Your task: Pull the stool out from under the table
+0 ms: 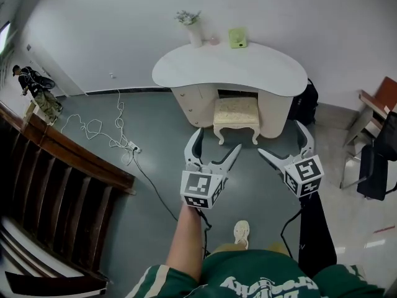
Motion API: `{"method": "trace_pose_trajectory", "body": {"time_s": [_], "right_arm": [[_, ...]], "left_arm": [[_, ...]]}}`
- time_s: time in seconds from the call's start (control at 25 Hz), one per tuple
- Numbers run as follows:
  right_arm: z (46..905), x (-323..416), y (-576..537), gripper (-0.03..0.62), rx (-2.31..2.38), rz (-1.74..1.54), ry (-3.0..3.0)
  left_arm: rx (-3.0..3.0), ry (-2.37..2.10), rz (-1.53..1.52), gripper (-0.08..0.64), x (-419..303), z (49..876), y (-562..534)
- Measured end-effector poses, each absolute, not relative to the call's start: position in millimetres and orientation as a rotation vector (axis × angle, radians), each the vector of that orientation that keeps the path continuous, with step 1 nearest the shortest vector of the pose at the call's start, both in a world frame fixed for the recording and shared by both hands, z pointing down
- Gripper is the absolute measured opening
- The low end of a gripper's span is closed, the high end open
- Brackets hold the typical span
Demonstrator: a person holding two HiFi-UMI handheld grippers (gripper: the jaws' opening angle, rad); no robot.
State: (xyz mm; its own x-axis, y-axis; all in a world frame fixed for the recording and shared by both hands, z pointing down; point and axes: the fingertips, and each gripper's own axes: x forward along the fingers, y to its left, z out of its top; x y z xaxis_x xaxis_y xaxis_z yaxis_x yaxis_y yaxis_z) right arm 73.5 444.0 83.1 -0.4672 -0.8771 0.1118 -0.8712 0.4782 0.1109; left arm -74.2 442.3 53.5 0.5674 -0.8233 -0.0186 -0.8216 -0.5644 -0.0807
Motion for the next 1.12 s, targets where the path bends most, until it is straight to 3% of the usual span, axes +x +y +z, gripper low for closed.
{"method": "trace_pose_trajectory", "body": {"time_s": [1.12], "right_arm": [[86.2,49.8,272.0,0.598,1.512,-0.003,-2.613]], "left_arm": [[-2.708,1.449,-0.005,0.446,-100.7,53.1,276.8]]}}
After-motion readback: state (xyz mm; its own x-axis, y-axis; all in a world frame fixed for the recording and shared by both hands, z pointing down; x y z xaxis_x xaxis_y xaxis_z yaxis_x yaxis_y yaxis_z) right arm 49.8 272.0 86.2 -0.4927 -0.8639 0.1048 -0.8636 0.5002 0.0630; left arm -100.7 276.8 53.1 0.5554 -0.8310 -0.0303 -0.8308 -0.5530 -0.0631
